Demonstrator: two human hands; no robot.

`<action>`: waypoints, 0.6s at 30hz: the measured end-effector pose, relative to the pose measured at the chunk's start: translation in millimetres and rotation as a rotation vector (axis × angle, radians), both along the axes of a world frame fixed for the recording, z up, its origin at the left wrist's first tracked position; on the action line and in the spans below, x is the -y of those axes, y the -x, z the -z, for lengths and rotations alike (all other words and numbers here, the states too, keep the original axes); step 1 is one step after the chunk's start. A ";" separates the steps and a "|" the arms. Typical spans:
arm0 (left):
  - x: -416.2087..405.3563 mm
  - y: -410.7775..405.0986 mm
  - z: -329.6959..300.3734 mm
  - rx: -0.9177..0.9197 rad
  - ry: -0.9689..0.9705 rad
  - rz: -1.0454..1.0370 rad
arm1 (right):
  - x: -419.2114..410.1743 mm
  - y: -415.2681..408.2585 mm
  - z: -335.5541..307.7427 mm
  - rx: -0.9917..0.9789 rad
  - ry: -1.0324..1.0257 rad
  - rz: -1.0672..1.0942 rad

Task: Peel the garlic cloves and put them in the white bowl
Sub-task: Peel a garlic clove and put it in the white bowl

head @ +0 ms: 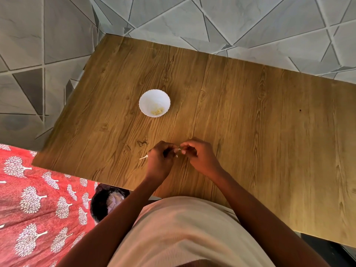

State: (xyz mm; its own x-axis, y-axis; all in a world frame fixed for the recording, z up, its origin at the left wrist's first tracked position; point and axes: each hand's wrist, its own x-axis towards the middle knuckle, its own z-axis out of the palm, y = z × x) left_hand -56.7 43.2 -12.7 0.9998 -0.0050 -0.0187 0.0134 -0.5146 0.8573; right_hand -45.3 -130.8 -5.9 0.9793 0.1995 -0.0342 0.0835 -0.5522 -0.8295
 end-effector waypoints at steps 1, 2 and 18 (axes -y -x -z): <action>0.0 -0.2 -0.2 -0.004 0.003 0.004 | -0.7 -0.1 0.0 0.014 0.003 -0.010; 0.0 -0.5 -0.7 -0.007 0.004 0.013 | -1.5 -0.3 -0.6 0.023 0.008 -0.021; -2.1 9.7 1.3 0.078 -0.114 0.088 | 0.9 0.5 0.7 -0.011 0.079 -0.018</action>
